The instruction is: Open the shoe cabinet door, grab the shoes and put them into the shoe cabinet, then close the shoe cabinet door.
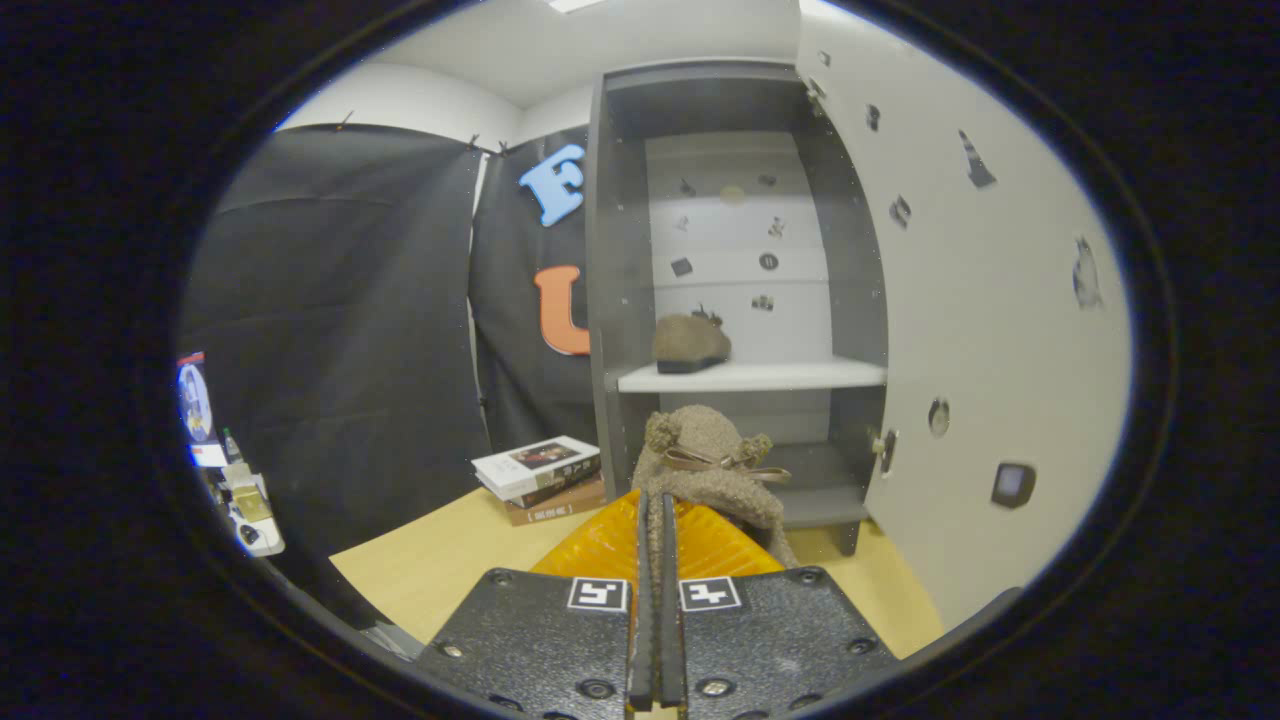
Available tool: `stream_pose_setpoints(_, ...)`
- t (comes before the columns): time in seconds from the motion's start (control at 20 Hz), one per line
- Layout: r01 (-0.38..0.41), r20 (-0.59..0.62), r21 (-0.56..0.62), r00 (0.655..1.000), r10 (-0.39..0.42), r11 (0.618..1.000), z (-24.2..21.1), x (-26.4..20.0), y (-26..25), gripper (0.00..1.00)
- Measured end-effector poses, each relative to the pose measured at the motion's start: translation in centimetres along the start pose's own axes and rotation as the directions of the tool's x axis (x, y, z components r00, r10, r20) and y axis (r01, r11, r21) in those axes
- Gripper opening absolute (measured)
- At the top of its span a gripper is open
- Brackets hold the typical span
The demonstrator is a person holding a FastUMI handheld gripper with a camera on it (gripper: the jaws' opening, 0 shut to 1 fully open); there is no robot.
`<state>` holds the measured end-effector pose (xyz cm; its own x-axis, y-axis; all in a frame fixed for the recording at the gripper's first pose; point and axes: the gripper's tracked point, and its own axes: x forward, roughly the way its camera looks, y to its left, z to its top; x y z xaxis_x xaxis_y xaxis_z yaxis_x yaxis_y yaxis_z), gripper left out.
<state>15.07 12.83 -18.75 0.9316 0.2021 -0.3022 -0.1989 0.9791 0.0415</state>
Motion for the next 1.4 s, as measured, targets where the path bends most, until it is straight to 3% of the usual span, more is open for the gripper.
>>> stream_pose_setpoints(0.45,0.086,0.046,-0.019,0.995,-0.085,0.996,12.8,3.5,-4.0,0.06)
stream_pose_setpoints(0.7,0.184,0.014,-0.072,0.983,-0.183,0.980,16.1,8.1,-7.1,0.06)
stream_pose_setpoints(1.15,0.243,-0.018,-0.116,0.969,-0.247,0.963,19.8,16.8,-12.0,0.06)
stream_pose_setpoints(1.4,0.248,-0.044,-0.141,0.966,-0.256,0.959,19.6,22.3,-13.2,0.06)
